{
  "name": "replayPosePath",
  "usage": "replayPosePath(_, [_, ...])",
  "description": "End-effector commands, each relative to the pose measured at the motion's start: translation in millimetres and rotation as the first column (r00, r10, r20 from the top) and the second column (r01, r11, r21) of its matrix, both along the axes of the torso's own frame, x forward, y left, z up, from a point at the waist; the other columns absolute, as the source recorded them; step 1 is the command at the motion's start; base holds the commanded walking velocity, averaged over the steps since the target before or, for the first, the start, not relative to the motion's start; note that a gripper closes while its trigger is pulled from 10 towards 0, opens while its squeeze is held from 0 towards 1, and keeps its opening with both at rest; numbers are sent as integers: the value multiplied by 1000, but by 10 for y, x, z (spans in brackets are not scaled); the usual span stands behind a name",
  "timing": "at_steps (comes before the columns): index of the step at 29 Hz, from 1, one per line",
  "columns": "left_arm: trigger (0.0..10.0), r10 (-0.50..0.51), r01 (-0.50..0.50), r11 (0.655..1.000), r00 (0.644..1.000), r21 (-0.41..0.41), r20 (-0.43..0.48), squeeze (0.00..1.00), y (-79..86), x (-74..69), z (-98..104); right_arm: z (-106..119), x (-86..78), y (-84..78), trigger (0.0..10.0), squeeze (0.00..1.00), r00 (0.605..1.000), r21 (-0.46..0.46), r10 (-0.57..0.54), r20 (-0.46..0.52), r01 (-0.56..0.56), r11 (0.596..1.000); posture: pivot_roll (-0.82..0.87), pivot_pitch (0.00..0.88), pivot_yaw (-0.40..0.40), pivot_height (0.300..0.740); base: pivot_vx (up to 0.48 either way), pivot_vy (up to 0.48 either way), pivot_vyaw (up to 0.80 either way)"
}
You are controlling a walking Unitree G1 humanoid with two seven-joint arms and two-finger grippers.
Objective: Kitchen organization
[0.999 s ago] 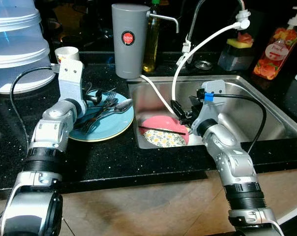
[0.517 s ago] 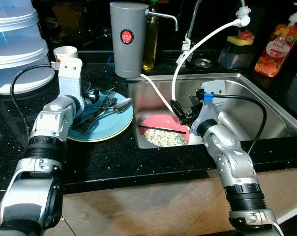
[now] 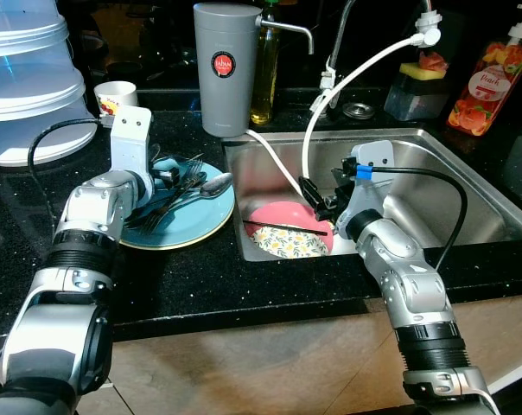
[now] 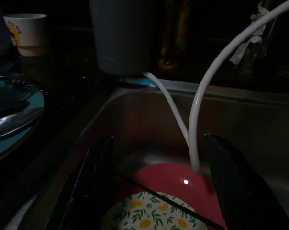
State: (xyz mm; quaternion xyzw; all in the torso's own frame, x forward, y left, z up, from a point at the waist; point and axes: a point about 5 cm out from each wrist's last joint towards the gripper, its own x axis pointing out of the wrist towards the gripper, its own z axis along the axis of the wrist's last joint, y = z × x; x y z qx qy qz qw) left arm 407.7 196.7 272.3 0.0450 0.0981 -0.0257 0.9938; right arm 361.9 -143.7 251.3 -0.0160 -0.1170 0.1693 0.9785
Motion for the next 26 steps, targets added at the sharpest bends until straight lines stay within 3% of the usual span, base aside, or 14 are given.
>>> replayPosePath(1, [10000, 36, -35, 999, 999, 23, -28, 0, 87, -2, -2, 15, 8, -2, 10000, 0, 1000, -21, 13, -3, -13, 1000, -26, 123, 3, 740, 0, 0, 0])
replayPosePath(5, [10000, 45, -44, 999, 998, 20, -46, 0, 111, 0, -21, 30, -15, 34, 10000, 0, 997, -17, 75, -3, -75, 997, -27, 128, 5, 740, 0, 0, 0])
replayPosePath(7, [10000, 37, -34, 998, 996, 43, -76, 0, 132, -11, -54, 89, -102, 116, 10000, 0, 977, 46, 213, 30, -214, 976, -24, 131, 5, 740, 0, 0, 0])
replayPosePath(13, [10000, 39, -34, 998, 995, 47, -87, 0, 146, -13, -78, 133, -190, 196, 10000, 0, 946, 86, 318, 58, -322, 943, -27, 130, 7, 740, 0, 0, 0])
replayPosePath(16, [10000, 43, -37, 998, 994, 55, -100, 0, 162, -9, -103, 156, -283, 299, 10000, 0, 906, 95, 417, 70, -422, 902, -28, 129, 6, 740, 0, 0, 0])
replayPosePath(22, [10000, 28, -23, 999, 991, 38, -128, 0, 157, -7, -142, 169, -354, 376, 10000, 0, 864, 92, 498, 74, -504, 859, -28, 127, 6, 740, 0, 0, 0])
replayPosePath(26, [10000, 22, -20, 1000, 992, 14, -127, 0, 151, -7, -136, 174, -365, 382, 10000, 0, 857, 93, 510, 72, -515, 852, -29, 127, 5, 740, 0, 0, 0])
